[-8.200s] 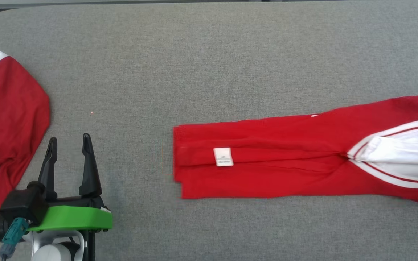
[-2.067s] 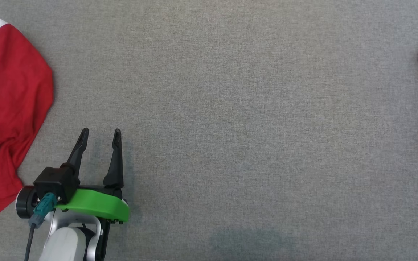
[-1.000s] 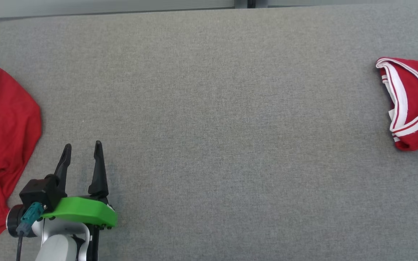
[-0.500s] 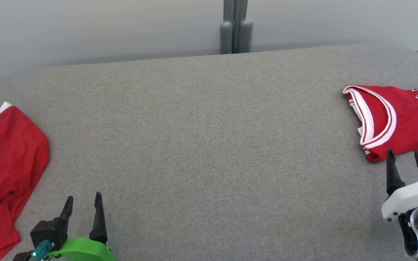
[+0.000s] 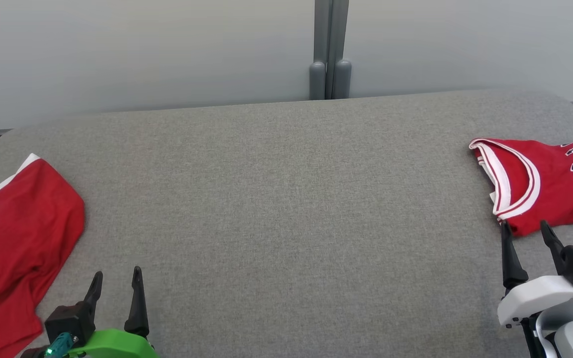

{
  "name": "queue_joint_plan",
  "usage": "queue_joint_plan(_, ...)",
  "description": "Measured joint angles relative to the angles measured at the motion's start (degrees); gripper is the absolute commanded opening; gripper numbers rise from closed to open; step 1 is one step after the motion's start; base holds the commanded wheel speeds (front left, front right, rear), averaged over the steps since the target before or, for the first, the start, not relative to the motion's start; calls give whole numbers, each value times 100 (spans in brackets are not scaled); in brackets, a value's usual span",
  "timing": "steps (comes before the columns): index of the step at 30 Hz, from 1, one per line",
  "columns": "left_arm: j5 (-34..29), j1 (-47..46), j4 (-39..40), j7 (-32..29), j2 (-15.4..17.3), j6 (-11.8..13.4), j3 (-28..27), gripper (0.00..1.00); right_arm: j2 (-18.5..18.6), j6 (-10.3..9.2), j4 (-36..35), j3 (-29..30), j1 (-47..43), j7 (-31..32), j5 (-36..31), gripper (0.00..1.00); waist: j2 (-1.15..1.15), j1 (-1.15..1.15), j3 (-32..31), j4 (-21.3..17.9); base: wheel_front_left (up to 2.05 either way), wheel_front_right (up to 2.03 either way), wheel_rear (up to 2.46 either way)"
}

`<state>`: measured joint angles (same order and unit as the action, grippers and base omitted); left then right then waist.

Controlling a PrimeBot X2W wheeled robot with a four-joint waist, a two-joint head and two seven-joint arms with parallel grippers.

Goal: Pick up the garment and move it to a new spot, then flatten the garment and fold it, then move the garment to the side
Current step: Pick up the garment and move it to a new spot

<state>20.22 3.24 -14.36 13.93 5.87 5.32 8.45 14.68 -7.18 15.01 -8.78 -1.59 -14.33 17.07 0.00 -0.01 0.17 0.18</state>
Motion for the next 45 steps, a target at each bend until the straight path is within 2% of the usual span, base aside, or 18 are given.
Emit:
queue_joint_plan(16,-25,56,2,32,-19,-37,-51,100,-87,0,-488,86,-336,-1,-343,100,0,0,-73,129,0,0,0)
queue_joint_plan(22,-43,56,1,32,-76,-86,-22,100,-166,0,-673,131,-483,0,-354,100,0,0,-88,301,0,0,0)
queue_joint_plan(26,-48,56,7,32,-90,-86,-45,100,-216,23,-744,19,-489,-1,-401,100,0,0,-100,510,0,0,0)
queue_joint_plan(31,-59,131,75,33,-98,-64,-321,100,-321,264,-803,-349,-472,0,-539,100,0,0,-128,919,0,0,0)
queue_joint_plan(36,-58,357,142,33,-96,-25,-552,100,-401,414,-794,-560,-433,-1,-622,100,0,0,-165,1297,0,0,0)
queue_joint_plan(45,-86,385,183,33,-76,-25,-583,100,-571,412,-724,-575,-452,-1,-646,100,0,1,-272,2009,0,0,0)
